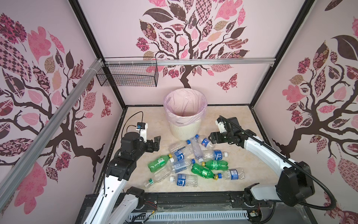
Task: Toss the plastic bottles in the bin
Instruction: 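Withdraw left gripper from the bin while right gripper reaches a blue-capped bottle, then close the right gripper on the blue-capped water bottle and lift it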
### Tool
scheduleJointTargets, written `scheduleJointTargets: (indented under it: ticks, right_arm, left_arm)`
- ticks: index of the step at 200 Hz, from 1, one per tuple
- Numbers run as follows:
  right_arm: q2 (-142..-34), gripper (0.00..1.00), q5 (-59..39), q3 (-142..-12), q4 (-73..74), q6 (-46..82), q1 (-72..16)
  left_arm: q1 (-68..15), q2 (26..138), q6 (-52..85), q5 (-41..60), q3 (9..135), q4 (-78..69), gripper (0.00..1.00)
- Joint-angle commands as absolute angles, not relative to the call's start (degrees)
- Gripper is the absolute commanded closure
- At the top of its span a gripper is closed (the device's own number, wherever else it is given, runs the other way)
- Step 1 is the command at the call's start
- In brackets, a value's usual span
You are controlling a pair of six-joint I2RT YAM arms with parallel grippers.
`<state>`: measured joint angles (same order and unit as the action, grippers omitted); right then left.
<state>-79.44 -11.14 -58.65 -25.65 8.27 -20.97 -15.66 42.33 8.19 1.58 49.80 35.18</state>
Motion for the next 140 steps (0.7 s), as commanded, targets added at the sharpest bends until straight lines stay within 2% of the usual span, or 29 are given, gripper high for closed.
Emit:
scheduleJointTargets:
  ticks: [1, 52, 140]
  right_arm:
    - [-82.19, 0.11, -11.54, -61.1, -26.18, 5.83, -21.37]
    - [-88.62, 0.18, -14.16, -60.94, -21.81, 7.12, -21.52]
    - [-99.91, 0.19, -14.78, -64.03, -19.97, 3.89, -21.51]
  left_arm:
    - [-15.39, 41.73, 8.7, 1.67, 48.39, 33.57, 0.02]
    - [-15.31, 41.48, 8.84, 1.67, 48.35, 33.32, 0.02]
    - [-15.28, 41.38, 8.96, 1.93, 48.25, 33.44, 0.02]
